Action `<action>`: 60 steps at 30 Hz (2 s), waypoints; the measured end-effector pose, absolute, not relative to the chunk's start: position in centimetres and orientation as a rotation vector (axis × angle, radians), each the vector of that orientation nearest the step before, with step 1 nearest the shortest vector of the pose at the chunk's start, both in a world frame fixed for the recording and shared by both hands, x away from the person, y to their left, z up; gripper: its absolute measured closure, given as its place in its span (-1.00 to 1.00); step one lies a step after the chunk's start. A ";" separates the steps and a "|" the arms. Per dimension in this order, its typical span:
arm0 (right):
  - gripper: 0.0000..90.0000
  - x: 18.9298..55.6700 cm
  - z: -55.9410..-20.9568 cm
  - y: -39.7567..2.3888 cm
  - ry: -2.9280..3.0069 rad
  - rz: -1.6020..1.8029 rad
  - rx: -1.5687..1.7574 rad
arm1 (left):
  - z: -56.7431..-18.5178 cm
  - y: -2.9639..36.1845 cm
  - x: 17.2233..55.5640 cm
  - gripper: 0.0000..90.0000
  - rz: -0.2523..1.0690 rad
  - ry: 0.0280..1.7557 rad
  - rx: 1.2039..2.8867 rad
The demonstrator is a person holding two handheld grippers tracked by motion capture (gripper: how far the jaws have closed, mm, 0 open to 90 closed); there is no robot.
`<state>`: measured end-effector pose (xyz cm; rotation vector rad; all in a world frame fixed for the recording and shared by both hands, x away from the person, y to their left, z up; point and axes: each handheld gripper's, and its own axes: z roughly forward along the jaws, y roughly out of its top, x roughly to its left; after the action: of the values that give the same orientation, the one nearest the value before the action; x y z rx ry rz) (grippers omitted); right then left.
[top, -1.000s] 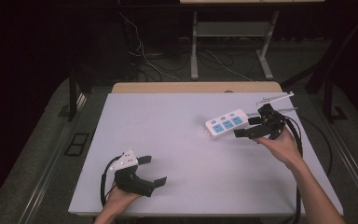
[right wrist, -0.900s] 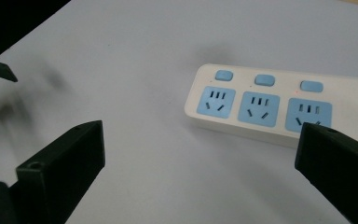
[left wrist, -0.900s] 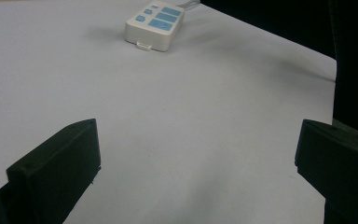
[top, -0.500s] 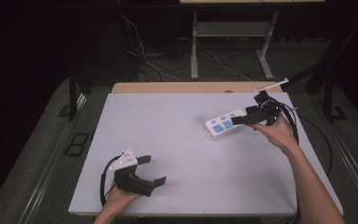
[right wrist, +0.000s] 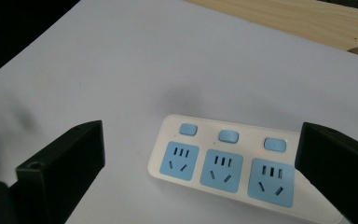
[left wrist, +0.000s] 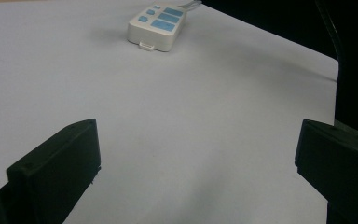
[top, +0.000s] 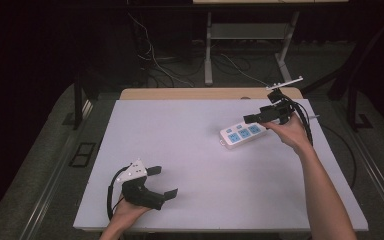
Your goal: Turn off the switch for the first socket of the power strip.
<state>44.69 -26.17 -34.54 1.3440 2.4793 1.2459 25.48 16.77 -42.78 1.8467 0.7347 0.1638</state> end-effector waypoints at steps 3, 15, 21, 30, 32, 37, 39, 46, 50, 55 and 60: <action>-0.97 45.2 -34.9 -26.1 2.470 1.248 1.357 | -42.8 16.8 25.5 -1.00 0.163 0.732 1.848; -0.64 46.7 -36.8 -26.1 2.453 1.236 1.400 | -42.8 16.8 25.6 -1.00 0.162 0.730 1.853; -0.37 47.2 -37.2 -26.4 2.411 1.279 1.424 | -42.8 16.8 25.6 -1.00 0.162 0.728 1.855; 0.48 47.9 -38.2 -27.0 2.332 1.284 1.449 | -42.8 16.9 25.7 -1.00 0.164 0.729 1.861; 0.72 48.0 -38.3 -27.0 2.325 1.273 1.442 | -42.8 16.9 25.7 -1.00 0.164 0.729 1.862; 0.99 48.4 -38.8 -27.1 2.328 1.277 1.440 | -42.8 17.0 25.7 -1.00 0.168 0.731 1.863; 0.99 48.6 -39.1 -27.2 2.319 1.265 1.457 | -42.8 17.0 25.7 -1.00 0.167 0.732 1.862; 0.99 49.0 -39.7 -27.5 2.301 1.251 1.497 | -42.8 17.0 25.7 -1.00 0.167 0.730 1.862; 0.99 49.3 -40.1 -27.6 2.296 1.221 1.504 | -42.8 17.0 25.7 -1.00 0.168 0.729 1.864; 0.99 49.4 -40.6 -27.5 2.314 1.204 1.515 | -42.8 17.0 25.7 -1.00 0.168 0.728 1.867; 0.99 49.5 -41.1 -27.4 2.327 1.187 1.528 | -42.8 17.0 25.7 -1.00 0.170 0.728 1.867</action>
<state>49.53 -27.42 -41.07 1.5285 2.3274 1.1872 25.72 17.02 -42.82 1.8667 0.7285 0.1696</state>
